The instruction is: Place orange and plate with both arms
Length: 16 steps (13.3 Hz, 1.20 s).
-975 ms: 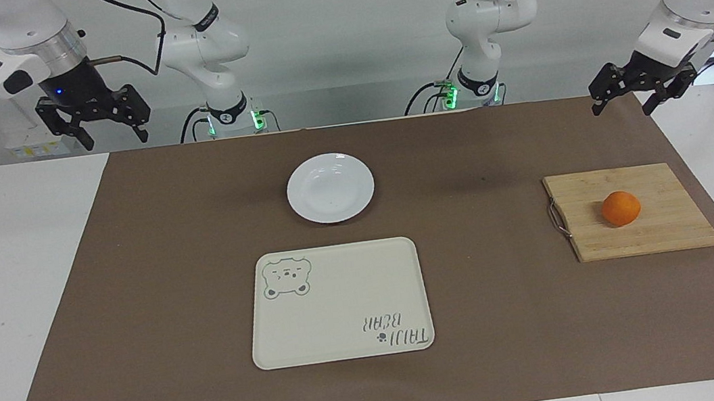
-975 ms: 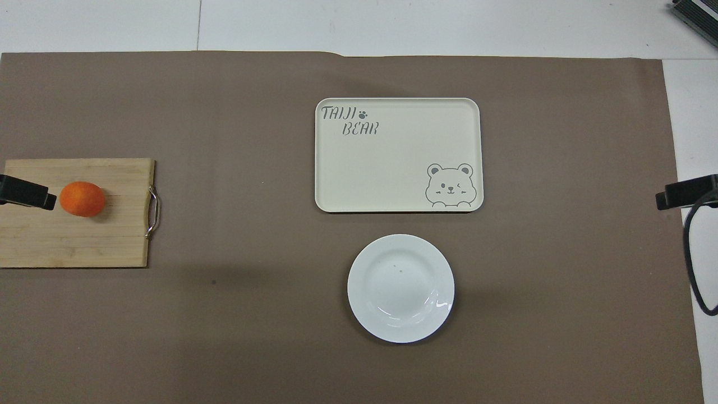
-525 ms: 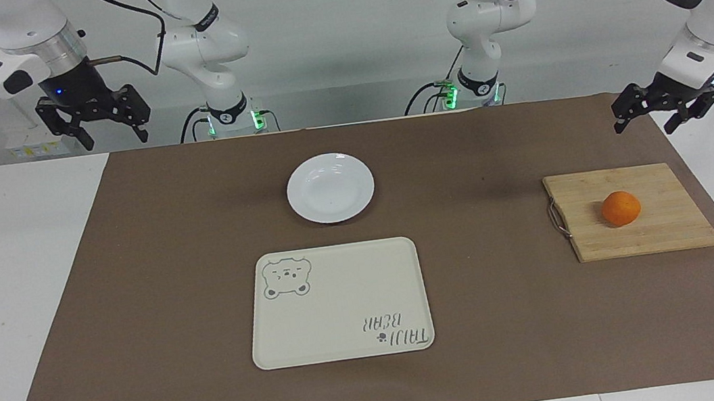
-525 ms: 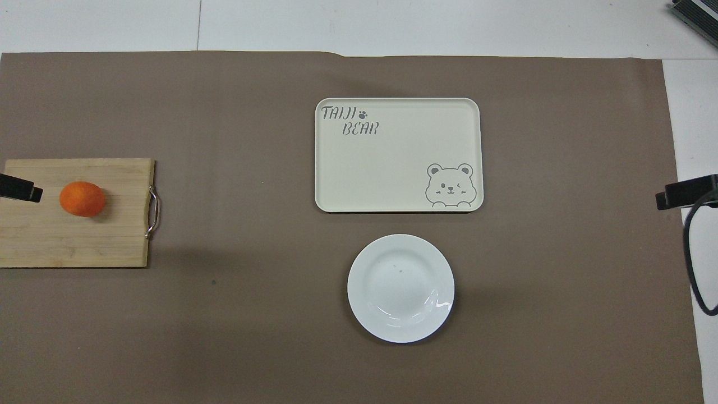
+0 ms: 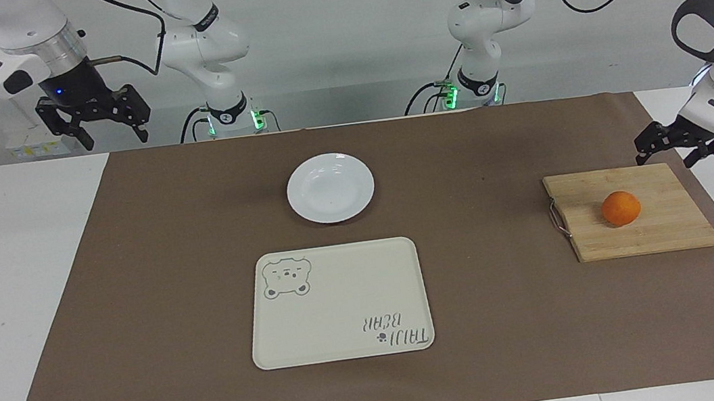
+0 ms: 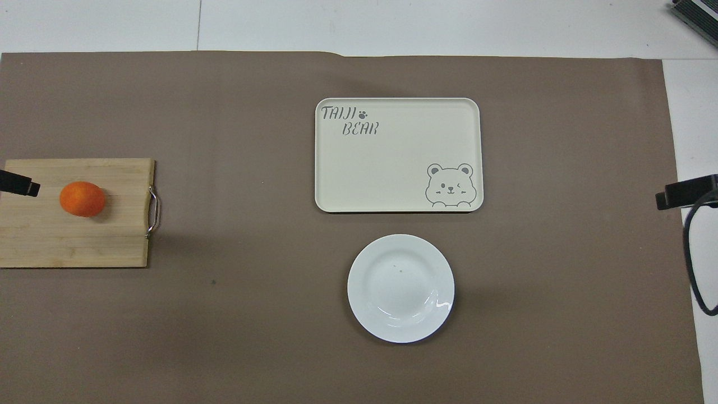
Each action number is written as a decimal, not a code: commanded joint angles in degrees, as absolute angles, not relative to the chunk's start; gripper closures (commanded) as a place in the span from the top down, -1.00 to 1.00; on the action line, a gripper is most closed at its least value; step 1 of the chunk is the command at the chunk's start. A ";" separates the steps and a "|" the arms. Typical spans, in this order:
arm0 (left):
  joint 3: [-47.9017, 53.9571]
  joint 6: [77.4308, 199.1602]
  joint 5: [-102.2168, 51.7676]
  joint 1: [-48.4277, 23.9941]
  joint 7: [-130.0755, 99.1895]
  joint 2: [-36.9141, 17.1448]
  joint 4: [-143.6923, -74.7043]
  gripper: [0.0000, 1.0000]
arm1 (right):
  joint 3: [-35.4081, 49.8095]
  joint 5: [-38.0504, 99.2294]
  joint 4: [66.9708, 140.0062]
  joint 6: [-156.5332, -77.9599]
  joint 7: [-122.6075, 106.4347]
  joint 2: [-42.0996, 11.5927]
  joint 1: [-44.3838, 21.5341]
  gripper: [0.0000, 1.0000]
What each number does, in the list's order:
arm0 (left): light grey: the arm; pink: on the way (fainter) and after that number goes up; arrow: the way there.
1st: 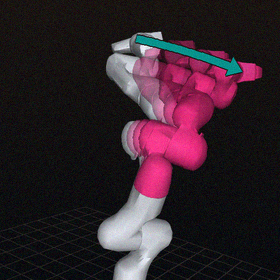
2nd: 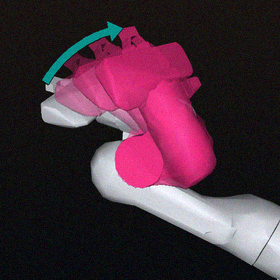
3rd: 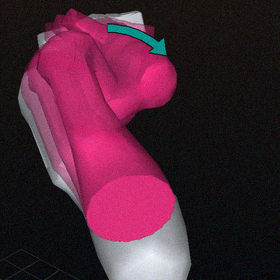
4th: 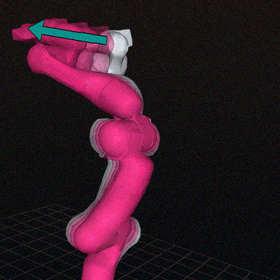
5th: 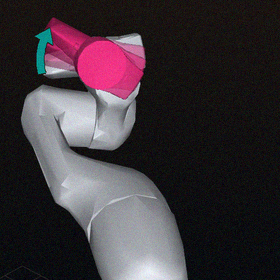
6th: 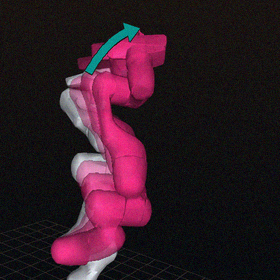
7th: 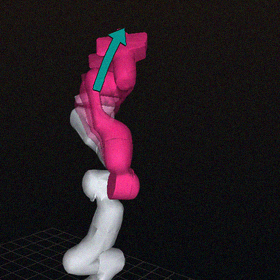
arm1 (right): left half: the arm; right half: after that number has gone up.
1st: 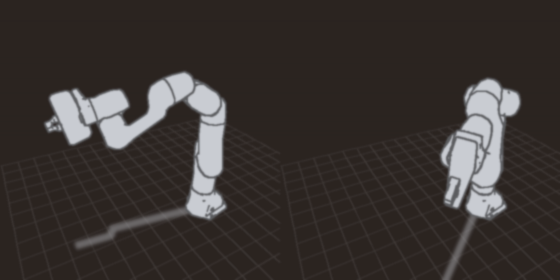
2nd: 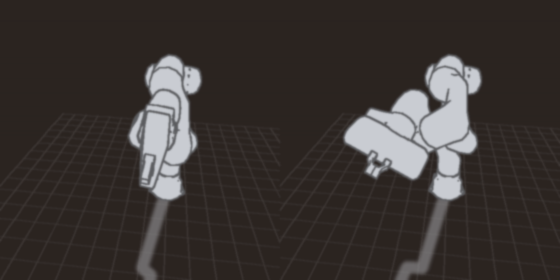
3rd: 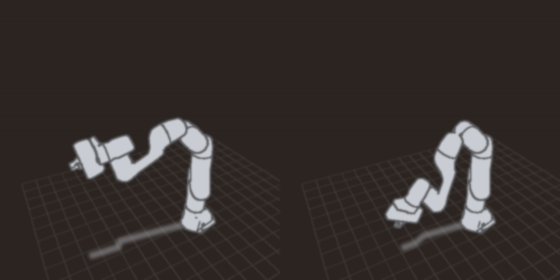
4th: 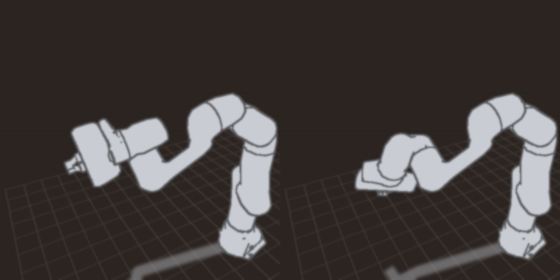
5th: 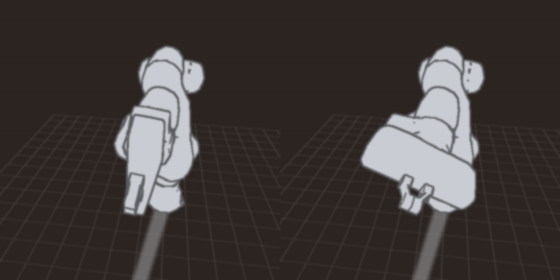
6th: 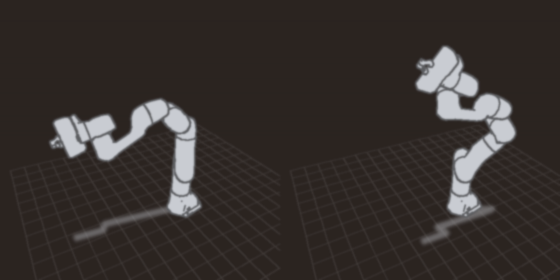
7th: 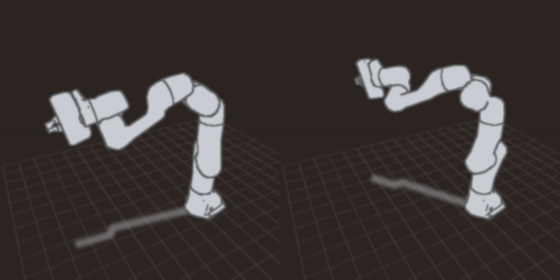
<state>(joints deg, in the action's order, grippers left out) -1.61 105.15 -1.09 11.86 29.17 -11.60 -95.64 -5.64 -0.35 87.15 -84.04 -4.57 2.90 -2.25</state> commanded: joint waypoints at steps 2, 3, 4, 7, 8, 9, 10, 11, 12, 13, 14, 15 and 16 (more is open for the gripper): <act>-1.14 113.61 -2.02 12.66 29.71 -13.45 -101.66 1.00 | -5.36 -0.97 87.45 -83.67 -3.34 3.08 -2.02 1.00; -1.14 115.64 -2.20 12.66 29.45 -13.45 -103.52 1.00 | -5.36 -0.97 87.45 -83.67 -3.34 3.08 -2.02 1.00; -1.06 117.40 -3.42 12.66 28.57 -13.62 -105.01 1.00 | -5.36 -0.97 87.36 -83.67 -3.34 3.08 -2.02 1.00; -1.06 122.24 -5.10 12.22 26.55 -14.50 -108.27 1.00 | -5.36 -0.97 87.36 -83.67 -3.34 3.08 -2.02 1.00; -1.05 123.82 -5.10 12.13 26.19 -14.50 -109.33 1.00 | -5.36 -0.97 87.36 -83.67 -3.34 3.08 -2.02 1.00; -1.05 125.14 -5.10 12.13 25.67 -14.68 -110.38 1.00 | -5.36 -0.97 87.45 -83.67 -3.34 3.08 -2.02 1.00; -1.05 126.46 -5.36 11.95 24.97 -15.03 -111.35 1.00 | -5.36 -0.97 87.36 -83.67 -3.34 3.08 -2.02 1.00; -1.05 127.26 -5.36 11.87 24.61 -15.29 -111.88 1.00 | -5.36 -0.97 87.36 -83.67 -3.34 3.08 -2.02 1.00; -1.05 127.35 -5.36 11.87 23.65 -15.38 -112.15 1.00 | -5.36 -0.97 87.45 -83.67 -3.34 3.08 -2.02 1.00; -1.05 127.53 -5.36 11.78 23.21 -15.55 -112.58 1.00 | -5.36 -0.97 87.36 -83.67 -3.34 3.08 -2.02 1.00; -1.05 128.66 -5.36 11.69 23.12 -15.90 -113.28 1.00 | -5.36 -0.97 87.36 -83.67 -3.34 3.08 -2.02 1.00; -1.05 129.37 -5.36 11.60 22.77 -16.08 -113.55 1.00 | -5.36 -0.97 87.36 -83.67 -3.34 3.08 -2.02 1.00; -1.05 129.29 -5.36 11.60 22.76 -16.17 -113.55 0.11 | -5.36 -0.97 87.45 -83.67 -3.34 3.08 -2.02 1.00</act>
<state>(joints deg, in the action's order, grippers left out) -0.90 127.25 -4.46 11.92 23.52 -16.26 -112.21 -5.64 -0.35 87.15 -84.04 -4.57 2.90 -2.25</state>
